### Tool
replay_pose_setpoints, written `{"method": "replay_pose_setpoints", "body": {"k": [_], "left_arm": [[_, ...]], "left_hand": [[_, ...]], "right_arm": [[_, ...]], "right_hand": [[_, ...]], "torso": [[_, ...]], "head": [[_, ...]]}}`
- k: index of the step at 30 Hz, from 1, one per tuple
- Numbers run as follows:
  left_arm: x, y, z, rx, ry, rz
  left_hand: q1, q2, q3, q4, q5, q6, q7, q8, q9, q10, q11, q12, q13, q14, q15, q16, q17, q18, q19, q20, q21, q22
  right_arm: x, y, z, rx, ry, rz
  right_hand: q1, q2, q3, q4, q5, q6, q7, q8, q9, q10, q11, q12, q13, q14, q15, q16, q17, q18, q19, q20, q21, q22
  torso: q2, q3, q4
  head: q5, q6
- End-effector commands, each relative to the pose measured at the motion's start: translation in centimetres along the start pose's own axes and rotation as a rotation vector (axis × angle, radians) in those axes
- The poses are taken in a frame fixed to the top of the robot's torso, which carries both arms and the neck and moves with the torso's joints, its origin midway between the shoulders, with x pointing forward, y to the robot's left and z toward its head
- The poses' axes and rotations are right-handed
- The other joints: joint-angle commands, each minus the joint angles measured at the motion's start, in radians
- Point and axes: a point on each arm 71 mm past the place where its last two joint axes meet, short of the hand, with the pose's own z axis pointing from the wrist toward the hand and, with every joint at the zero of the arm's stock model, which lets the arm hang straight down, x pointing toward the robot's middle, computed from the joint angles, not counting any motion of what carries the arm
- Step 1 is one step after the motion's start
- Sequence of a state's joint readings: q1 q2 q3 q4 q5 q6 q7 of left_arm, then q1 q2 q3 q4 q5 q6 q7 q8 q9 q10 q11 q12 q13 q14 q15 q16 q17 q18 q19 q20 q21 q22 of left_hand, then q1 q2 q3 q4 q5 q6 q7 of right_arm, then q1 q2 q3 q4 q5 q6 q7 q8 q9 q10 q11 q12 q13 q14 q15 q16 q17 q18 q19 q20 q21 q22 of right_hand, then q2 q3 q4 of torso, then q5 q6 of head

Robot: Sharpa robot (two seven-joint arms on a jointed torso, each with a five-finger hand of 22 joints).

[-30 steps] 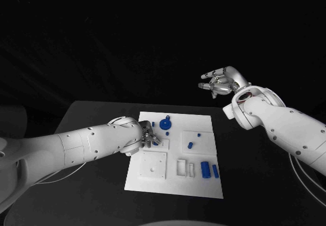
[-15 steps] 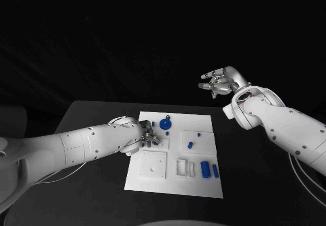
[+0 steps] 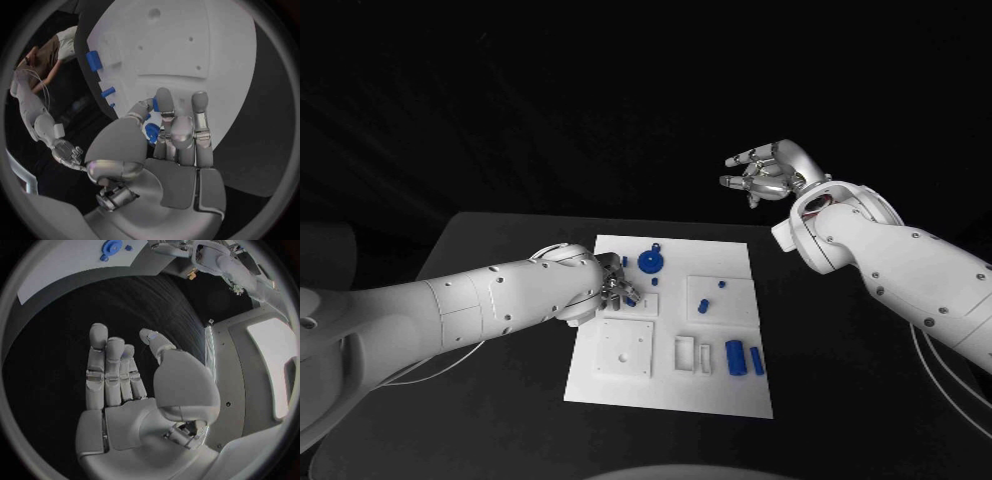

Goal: Assemble the parts on the task board

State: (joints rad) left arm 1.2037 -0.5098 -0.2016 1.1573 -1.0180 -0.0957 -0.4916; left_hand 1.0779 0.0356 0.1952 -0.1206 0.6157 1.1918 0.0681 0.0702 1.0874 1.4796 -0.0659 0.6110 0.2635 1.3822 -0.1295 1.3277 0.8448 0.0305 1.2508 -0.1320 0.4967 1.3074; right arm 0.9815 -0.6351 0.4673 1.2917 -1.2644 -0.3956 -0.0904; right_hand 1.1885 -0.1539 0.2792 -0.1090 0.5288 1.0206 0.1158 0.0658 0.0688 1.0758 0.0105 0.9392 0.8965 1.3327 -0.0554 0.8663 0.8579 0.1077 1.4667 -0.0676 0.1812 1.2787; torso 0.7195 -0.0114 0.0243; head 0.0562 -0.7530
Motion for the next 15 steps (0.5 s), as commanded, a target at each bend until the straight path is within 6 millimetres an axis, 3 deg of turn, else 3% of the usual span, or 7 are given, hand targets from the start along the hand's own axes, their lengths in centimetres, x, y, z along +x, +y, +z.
{"method": "replay_pose_setpoints", "body": {"k": [1,15], "left_arm": [[0.82,0.16,0.19,-0.024,0.05,0.033],[1.1,-0.34,0.36,-0.027,0.091,0.1]], "left_hand": [[0.032,0.018,0.032,-0.031,-0.012,0.177,-0.124,-0.001,0.126,0.036,-0.021,0.005,-0.002,-0.001,0.002,-0.003,-0.004,0.007,0.0,0.006,0.003,0.019],[0.044,0.017,0.03,-0.032,-0.022,0.175,-0.123,-0.001,0.127,0.036,-0.021,0.003,-0.002,-0.003,0.004,-0.003,-0.002,0.006,-0.002,0.007,0.002,0.019]], "right_arm": [[0.17,0.06,-0.01,-0.007,0.013,-0.01],[0.38,0.07,0.0,-0.007,0.017,-0.007]], "right_hand": [[-0.007,0.003,0.007,0.0,0.003,0.007,-0.003,-0.003,0.0,0.0,-0.002,-0.003,0.0,-0.004,-0.001,0.0,-0.001,0.015,0.028,-0.007,-0.003,0.001],[-0.008,0.003,0.008,0.0,0.006,0.007,-0.002,-0.003,0.0,-0.001,-0.002,-0.003,0.0,-0.004,-0.001,0.0,-0.001,0.015,0.028,-0.007,-0.003,0.002]], "torso": [[-0.001,0.0005,-0.001],[0.0,0.0002,-0.0009]], "head": [[0.0,-0.002],[-0.007,-0.005]]}}
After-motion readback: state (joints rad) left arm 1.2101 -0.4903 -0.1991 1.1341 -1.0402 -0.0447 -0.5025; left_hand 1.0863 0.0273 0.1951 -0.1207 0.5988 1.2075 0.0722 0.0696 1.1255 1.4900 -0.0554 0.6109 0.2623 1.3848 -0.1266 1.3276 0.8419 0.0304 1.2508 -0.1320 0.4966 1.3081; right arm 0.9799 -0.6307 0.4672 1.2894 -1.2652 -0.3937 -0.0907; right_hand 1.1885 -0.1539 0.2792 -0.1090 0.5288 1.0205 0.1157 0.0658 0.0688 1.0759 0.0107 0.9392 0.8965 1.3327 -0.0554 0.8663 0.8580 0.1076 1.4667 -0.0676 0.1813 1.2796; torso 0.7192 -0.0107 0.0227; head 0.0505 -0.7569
